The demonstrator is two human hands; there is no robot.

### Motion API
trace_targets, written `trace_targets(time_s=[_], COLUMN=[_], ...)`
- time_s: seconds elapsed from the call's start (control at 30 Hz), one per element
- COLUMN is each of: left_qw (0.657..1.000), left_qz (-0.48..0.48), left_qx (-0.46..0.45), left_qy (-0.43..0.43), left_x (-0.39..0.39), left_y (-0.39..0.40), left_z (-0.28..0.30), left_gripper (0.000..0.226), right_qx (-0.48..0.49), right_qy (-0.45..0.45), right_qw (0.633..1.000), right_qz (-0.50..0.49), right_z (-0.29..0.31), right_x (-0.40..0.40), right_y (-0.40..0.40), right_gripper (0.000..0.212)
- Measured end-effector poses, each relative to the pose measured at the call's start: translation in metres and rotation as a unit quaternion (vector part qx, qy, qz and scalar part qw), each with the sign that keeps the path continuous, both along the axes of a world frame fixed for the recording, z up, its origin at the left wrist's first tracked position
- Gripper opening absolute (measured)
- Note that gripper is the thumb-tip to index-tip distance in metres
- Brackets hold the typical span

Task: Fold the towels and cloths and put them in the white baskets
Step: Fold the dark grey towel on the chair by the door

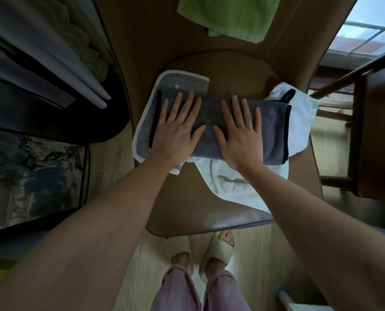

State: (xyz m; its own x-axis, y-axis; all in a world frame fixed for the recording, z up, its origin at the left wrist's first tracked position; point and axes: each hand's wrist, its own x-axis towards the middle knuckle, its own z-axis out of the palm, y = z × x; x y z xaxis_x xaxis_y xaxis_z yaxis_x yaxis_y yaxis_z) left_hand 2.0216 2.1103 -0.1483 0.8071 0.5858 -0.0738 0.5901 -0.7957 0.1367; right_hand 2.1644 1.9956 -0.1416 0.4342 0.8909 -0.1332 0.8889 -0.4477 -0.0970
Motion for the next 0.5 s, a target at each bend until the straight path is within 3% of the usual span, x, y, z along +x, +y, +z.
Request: trace_targets(time_s=[0.1,0.2,0.27,0.33,0.4,0.5], left_qw=[0.999,0.985,0.947,0.886,0.849,0.858], left_qz=[0.035,0.159,0.246,0.335,0.395,0.406], left_qx=[-0.008,-0.032,-0.096,-0.196,-0.259,-0.252], left_qy=[0.002,-0.063,-0.183,-0.253,-0.236,-0.190], left_x=[-0.002,-0.005,-0.008,-0.010,-0.012,-0.017], left_y=[0.002,0.000,0.001,0.004,0.008,0.014], left_z=[0.000,0.014,0.024,0.030,0.032,0.031], left_gripper=[0.069,0.065,0.057,0.051,0.049,0.051], right_qx=[-0.002,0.019,0.061,0.082,0.069,0.029], right_qy=[-0.004,0.004,0.033,0.061,0.070,0.047], right_qw=[0.998,0.996,0.995,0.992,0.990,0.995], right_qz=[-0.055,-0.090,-0.073,-0.079,-0.102,-0.086], right_z=[-0.003,0.007,0.013,0.014,0.011,0.004], right_x=[0.011,0.002,-0.009,-0.017,-0.020,-0.020], right_y=[-0.013,-0.009,0.001,0.008,0.011,0.013], right_gripper=[0.063,0.061,0.060,0.060,0.060,0.058])
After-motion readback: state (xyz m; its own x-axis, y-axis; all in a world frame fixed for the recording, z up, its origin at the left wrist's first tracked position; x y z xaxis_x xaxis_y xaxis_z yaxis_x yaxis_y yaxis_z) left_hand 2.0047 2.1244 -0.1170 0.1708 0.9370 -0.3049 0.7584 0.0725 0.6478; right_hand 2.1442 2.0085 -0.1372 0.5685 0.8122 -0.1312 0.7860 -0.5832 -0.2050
